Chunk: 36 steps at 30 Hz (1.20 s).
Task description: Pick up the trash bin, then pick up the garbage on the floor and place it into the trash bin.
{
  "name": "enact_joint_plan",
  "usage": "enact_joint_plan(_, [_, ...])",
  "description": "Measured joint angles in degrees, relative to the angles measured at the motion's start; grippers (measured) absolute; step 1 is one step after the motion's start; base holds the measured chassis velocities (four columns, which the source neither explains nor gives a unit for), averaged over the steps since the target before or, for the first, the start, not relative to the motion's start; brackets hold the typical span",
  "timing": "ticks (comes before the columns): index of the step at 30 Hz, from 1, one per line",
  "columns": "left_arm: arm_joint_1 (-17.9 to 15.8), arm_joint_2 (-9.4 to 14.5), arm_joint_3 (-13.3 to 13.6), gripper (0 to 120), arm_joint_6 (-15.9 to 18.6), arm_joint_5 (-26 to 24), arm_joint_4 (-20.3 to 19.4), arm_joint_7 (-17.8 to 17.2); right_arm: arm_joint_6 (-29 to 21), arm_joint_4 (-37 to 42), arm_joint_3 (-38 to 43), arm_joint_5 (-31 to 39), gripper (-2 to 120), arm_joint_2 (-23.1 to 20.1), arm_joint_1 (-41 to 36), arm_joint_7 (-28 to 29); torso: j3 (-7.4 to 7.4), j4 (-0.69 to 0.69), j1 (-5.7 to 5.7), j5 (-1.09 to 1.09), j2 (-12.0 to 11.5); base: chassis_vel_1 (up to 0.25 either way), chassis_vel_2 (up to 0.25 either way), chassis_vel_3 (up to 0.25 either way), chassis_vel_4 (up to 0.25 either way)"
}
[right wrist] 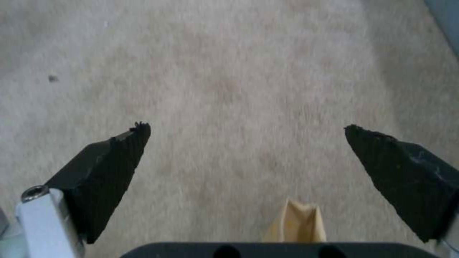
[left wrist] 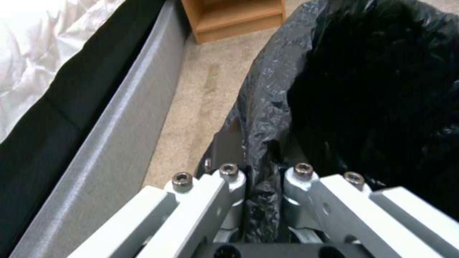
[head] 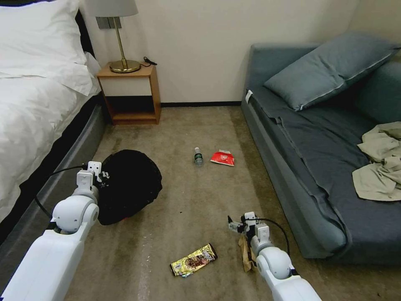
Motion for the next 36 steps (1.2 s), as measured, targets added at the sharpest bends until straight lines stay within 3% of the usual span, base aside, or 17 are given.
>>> enact_joint_plan(25, [1.1, -0.9, 0.7, 4, -0.8, 1.1, -1.2, 0.6, 2.2, -10.0, 3.3, -3.2, 100, 2.2, 0.4, -0.1, 0.0, 0.0, 0.0, 0.0, 0.0, 0.0, 0.0, 0.0, 0.0])
enact_joint_plan(31, [1.1, -1.3, 1.1, 4, -0.8, 1.2, -1.2, 0.6, 2.7, -11.7, 4.0, -3.4, 88, 2.9, 0.5, -1.7, 0.0, 0.0, 0.0, 0.0, 0.0, 0.0, 0.0, 0.0, 0.0])
enact_joint_plan(36, [1.0, -1.4, 1.2, 4, -0.8, 1.3, -1.0, 0.6, 4.3, -13.3, 4.7, -3.5, 64, 3.0, 0.8, -3.6, 0.0, 0.0, 0.0, 0.0, 0.0, 0.0, 0.0, 0.0, 0.0])
